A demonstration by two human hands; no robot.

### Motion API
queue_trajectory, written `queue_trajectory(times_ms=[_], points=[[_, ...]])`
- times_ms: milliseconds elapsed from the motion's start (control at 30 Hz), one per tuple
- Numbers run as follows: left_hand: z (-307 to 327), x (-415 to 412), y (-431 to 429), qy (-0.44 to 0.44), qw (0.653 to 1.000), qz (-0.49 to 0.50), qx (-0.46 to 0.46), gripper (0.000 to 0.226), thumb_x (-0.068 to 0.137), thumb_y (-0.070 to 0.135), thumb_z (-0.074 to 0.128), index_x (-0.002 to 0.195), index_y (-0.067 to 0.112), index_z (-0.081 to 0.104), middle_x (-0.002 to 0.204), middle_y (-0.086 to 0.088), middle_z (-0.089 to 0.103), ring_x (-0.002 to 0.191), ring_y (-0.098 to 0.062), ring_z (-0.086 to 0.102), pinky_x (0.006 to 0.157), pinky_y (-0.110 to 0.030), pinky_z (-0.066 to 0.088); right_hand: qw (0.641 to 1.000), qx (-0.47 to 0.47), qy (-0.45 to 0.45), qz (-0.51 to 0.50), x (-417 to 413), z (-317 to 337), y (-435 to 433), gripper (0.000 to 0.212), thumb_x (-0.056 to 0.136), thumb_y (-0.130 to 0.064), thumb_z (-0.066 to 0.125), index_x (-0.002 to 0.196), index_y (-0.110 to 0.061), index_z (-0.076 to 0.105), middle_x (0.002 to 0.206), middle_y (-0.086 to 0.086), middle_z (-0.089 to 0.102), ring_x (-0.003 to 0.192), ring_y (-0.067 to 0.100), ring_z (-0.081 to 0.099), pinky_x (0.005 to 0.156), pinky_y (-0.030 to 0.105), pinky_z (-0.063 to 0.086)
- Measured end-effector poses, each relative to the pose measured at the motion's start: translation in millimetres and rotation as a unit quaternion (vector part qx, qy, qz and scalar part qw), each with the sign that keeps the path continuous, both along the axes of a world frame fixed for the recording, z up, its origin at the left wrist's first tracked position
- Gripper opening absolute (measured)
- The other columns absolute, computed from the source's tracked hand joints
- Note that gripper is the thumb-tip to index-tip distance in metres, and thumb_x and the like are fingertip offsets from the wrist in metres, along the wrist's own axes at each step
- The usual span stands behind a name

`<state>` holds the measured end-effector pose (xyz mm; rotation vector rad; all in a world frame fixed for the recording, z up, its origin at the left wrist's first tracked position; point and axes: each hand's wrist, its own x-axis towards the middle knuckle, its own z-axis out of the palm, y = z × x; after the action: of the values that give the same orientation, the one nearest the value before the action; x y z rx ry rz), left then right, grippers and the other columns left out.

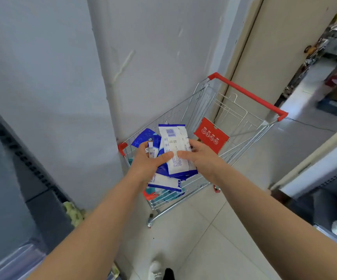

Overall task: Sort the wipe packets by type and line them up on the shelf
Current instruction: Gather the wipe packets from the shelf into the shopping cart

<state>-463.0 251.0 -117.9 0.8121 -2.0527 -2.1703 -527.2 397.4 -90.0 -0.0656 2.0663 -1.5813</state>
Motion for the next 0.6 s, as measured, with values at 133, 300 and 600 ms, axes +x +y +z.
queue_trajectory(times_ms=[133,300,600], points=[[-31,-67,-11,-0.05,0.998,0.018,0.022,0.079,0.077,0.034,0.077,0.14,0.028,0.03,0.127,0.0,0.058,0.084,-0.016,0.067,0.054,-0.028,0.055,0.999,0.016,-0.049,0.009,-74,-35,-16,0.047,0.087,-0.019,0.068,0.13,-0.023,0.049,0.125,0.001,0.058,0.104,0.024,0.064,0.079,0.038,0.059],[-89,-125,-29,-0.097,0.992,0.043,0.063,0.076,0.077,0.031,0.078,0.138,0.028,0.032,0.123,-0.001,0.062,0.091,-0.023,0.069,0.074,-0.042,0.06,0.993,0.025,-0.097,0.055,-145,-91,-36,0.037,0.087,-0.012,0.067,0.12,-0.022,0.053,0.11,0.0,0.064,0.087,0.015,0.066,0.069,0.032,0.059],[-234,-179,-42,-0.178,0.973,0.121,0.086,0.077,0.075,0.035,0.08,0.135,0.035,0.032,0.126,0.001,0.059,0.105,-0.025,0.065,0.087,-0.049,0.055,0.957,0.131,-0.173,0.193,-243,-240,-75,0.043,0.083,-0.004,0.069,0.122,-0.011,0.053,0.111,0.011,0.066,0.097,0.025,0.066,0.083,0.041,0.056]])
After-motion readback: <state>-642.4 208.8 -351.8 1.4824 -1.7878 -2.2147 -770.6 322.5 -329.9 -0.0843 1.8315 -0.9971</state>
